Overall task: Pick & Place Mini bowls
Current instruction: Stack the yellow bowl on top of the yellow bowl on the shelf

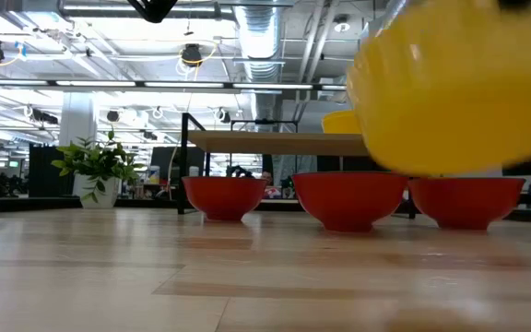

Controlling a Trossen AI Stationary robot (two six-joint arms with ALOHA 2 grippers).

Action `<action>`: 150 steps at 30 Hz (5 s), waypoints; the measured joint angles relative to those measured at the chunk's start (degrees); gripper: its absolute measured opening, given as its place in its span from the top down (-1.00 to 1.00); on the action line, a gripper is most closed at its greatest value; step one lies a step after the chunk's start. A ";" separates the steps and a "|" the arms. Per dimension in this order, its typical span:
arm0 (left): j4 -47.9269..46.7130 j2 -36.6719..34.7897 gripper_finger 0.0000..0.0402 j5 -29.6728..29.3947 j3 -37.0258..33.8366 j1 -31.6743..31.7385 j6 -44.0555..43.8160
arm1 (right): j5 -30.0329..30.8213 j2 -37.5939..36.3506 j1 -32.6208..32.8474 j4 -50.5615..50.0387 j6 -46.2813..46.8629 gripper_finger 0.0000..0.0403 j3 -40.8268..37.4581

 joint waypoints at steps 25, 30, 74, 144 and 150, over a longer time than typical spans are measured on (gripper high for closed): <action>-0.69 -17.39 0.25 -1.12 0.00 6.68 12.76 | 11.05 0.00 -13.09 -27.09 -9.91 1.00 24.53; -4.44 -23.26 0.25 -1.12 0.02 9.90 12.96 | 15.79 0.00 -19.30 -28.58 -16.31 1.00 26.99; -22.00 -26.43 0.25 -4.11 -0.07 39.88 14.16 | 8.82 -6.01 -65.63 -28.95 -40.58 1.00 28.13; -19.95 -26.25 0.25 -3.21 -0.04 39.95 12.46 | 9.25 -5.97 -62.25 -27.09 -39.08 0.72 19.75; -19.93 -26.25 0.25 -3.21 -0.04 39.95 12.48 | 10.56 -5.97 -62.25 -27.28 -39.08 0.71 19.75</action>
